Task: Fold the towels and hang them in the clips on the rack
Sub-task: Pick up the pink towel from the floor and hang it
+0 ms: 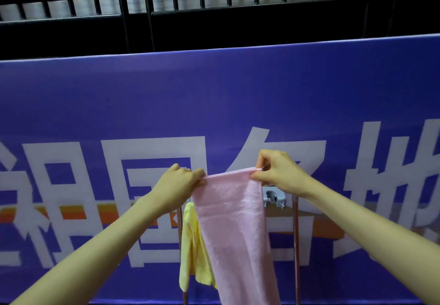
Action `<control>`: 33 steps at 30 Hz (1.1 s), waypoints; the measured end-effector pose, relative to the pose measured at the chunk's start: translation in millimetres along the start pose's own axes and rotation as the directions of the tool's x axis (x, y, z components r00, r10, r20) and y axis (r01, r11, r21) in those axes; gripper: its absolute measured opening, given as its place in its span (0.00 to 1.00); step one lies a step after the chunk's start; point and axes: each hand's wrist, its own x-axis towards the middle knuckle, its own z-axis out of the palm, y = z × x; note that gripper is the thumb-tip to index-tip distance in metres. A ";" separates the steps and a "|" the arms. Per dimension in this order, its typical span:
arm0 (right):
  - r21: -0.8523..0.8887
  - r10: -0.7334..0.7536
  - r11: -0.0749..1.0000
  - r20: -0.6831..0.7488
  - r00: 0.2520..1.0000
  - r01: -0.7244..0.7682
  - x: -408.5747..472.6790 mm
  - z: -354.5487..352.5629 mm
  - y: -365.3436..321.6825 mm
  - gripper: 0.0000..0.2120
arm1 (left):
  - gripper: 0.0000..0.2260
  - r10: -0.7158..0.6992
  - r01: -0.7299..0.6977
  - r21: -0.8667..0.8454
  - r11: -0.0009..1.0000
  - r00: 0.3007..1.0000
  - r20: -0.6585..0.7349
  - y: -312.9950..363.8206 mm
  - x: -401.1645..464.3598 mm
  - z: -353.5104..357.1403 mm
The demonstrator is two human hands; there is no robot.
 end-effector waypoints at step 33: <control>0.128 0.066 0.990 -0.061 0.996 -0.058 6.9 -3.3 -9.6 0.04 | 0.07 -0.481 0.343 -0.449 0.825 0.843 -0.240 21.1 5.5 -2.2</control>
